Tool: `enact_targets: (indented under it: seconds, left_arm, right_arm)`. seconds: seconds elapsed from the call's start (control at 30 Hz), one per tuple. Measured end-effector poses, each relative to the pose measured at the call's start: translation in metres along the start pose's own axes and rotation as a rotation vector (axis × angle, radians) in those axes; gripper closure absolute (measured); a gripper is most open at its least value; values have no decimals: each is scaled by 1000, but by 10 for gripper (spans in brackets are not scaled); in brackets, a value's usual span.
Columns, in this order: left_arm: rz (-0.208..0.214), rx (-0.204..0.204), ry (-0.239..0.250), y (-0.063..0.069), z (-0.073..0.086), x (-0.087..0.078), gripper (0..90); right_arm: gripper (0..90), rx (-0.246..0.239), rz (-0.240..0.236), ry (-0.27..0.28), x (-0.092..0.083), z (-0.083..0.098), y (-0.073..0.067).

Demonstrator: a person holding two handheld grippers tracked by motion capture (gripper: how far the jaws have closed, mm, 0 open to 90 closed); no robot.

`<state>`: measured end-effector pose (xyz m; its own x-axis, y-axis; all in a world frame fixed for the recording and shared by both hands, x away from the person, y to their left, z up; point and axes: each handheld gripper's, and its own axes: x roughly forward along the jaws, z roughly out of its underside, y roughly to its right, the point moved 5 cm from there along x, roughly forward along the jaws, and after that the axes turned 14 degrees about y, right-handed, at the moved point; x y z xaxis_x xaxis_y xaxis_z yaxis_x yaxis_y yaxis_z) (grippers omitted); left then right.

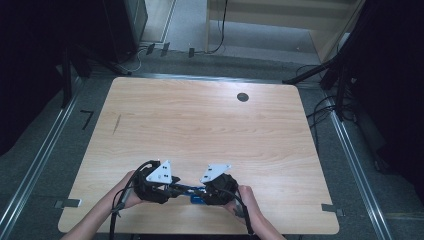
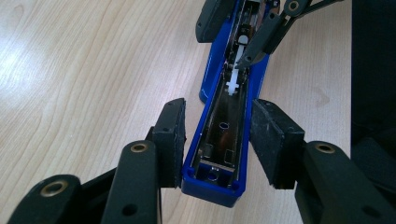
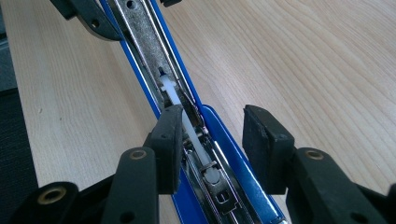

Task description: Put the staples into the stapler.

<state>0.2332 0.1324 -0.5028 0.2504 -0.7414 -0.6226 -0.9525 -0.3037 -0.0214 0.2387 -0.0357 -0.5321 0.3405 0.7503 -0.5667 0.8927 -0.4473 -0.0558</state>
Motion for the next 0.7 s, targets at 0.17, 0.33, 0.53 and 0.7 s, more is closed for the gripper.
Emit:
enact_targets:
  seconds: [0.17, 0.33, 0.53, 0.7]
  left_arm:
    - [3, 6, -6, 0, 1, 0, 573]
    - [10, 10, 2, 0, 1, -1, 584]
    - [2, 11, 32, 1, -7, -1, 585]
    - [-14, 19, 38, 3, -9, -2, 579]
  right_arm:
    - [603, -2, -1, 0, 0, 0, 0]
    - [602, 12, -11, -3, 0, 0, 1]
    - [596, 12, -14, -5, 0, 0, 2]
    - [605, 7, -21, 0, 0, -2, 2]
